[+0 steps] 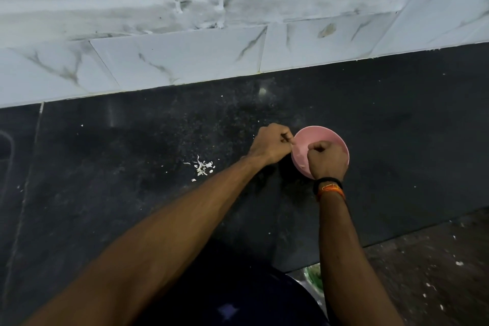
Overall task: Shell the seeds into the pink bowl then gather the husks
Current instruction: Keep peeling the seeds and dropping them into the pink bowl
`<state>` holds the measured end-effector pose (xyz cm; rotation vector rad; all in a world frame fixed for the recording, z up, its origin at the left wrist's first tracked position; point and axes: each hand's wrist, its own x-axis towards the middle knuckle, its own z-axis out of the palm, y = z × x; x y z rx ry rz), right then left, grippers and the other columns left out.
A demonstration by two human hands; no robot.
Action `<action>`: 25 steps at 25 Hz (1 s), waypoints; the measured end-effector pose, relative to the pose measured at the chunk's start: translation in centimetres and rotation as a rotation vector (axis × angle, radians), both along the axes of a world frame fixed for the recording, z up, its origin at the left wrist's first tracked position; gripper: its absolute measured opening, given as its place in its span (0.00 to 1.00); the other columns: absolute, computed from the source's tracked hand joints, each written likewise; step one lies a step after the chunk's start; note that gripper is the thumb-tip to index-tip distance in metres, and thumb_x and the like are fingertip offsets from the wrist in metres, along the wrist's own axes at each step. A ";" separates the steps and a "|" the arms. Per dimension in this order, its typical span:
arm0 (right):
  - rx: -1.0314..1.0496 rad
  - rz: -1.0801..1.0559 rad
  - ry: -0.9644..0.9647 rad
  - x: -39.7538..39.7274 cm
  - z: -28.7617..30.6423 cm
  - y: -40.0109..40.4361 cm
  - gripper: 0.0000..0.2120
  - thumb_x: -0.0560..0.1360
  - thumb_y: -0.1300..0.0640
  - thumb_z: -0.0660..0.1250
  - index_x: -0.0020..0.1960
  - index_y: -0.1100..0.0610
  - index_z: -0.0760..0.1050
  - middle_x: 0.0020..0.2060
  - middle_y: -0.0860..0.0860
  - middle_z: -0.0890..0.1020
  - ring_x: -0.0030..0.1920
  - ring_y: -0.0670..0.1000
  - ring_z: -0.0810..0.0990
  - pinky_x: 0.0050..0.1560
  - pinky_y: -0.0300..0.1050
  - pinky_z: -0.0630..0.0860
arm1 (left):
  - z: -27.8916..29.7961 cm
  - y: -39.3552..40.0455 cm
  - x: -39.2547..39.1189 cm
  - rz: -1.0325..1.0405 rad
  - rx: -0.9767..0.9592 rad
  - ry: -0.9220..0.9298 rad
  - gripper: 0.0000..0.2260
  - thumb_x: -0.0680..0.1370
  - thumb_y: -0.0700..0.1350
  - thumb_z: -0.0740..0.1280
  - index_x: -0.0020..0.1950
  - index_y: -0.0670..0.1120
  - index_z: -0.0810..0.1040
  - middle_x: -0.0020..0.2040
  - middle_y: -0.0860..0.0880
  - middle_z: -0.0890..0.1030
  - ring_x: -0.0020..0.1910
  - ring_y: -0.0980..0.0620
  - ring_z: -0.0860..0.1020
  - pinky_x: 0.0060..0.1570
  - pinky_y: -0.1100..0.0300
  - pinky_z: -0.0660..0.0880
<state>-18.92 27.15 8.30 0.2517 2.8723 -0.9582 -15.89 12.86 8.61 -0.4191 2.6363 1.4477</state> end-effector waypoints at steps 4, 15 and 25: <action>-0.116 0.007 0.079 0.4 0.5 -1.0 0.17 0.80 0.55 0.65 0.33 0.57 0.73 0.32 0.55 0.76 0.37 0.53 0.73 0.45 0.51 0.76 | -0.6 -2.0 0.7 0.093 0.024 -0.011 0.06 0.77 0.40 0.69 0.47 0.48 0.84 0.43 0.54 0.84 0.47 0.56 0.82 0.52 0.58 0.79; -0.105 0.763 -0.076 6.0 -2.3 -11.2 0.09 0.72 0.48 0.76 0.38 0.52 0.83 0.34 0.45 0.84 0.39 0.46 0.82 0.42 0.43 0.76 | -3.6 -12.0 9.4 0.478 0.103 -0.051 0.06 0.75 0.40 0.72 0.40 0.51 0.83 0.37 0.52 0.85 0.39 0.55 0.84 0.49 0.52 0.83; 0.157 1.100 -0.157 8.5 -4.9 -14.1 0.04 0.73 0.59 0.74 0.46 0.51 0.85 0.45 0.48 0.86 0.48 0.50 0.83 0.55 0.46 0.79 | -6.4 -13.4 16.3 0.613 0.143 -0.106 0.05 0.75 0.39 0.73 0.43 0.50 0.84 0.37 0.54 0.84 0.33 0.64 0.78 0.45 0.61 0.79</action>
